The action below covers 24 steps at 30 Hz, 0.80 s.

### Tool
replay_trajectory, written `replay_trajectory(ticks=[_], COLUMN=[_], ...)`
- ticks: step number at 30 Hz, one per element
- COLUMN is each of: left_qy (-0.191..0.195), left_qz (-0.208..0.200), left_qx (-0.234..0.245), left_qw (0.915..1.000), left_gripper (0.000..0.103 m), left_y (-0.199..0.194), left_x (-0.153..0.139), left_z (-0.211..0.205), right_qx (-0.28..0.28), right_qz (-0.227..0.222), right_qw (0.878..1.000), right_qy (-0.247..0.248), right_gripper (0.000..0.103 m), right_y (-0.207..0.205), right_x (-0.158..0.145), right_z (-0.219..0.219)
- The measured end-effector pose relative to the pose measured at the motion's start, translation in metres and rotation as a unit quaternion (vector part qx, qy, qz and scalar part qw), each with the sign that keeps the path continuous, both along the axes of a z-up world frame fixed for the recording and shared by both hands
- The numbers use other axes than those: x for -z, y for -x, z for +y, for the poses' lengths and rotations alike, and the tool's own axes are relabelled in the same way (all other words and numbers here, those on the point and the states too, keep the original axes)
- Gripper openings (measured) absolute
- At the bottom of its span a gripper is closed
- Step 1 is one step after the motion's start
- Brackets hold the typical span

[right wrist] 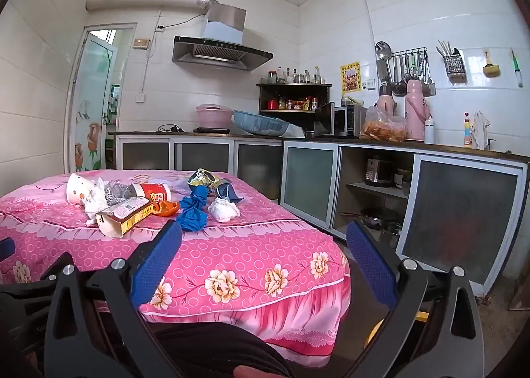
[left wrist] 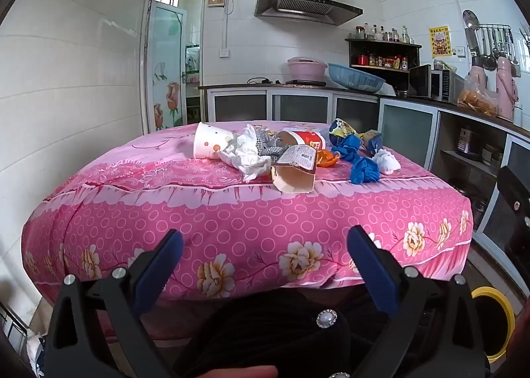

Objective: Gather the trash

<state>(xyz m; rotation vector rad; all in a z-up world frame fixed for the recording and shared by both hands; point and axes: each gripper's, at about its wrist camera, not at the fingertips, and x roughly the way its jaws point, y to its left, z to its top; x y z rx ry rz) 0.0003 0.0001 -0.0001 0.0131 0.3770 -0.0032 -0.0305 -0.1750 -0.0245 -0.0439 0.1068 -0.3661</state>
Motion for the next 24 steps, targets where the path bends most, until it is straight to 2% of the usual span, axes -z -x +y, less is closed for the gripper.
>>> replay_trajectory(ticks=[24], left_qy=[0.002], left_qz=[-0.001], left_qx=[0.0], left_qw=[1.0], left_gripper=[0.095], left_y=[0.0001], left_x=[-0.0001], left_z=[0.0002], right_qx=[0.0], right_qz=[0.002], right_qw=[1.0], right_qy=[-0.003], right_gripper=[0.095], right_y=[-0.0028], right_x=[0.0023], right_z=[0.0036])
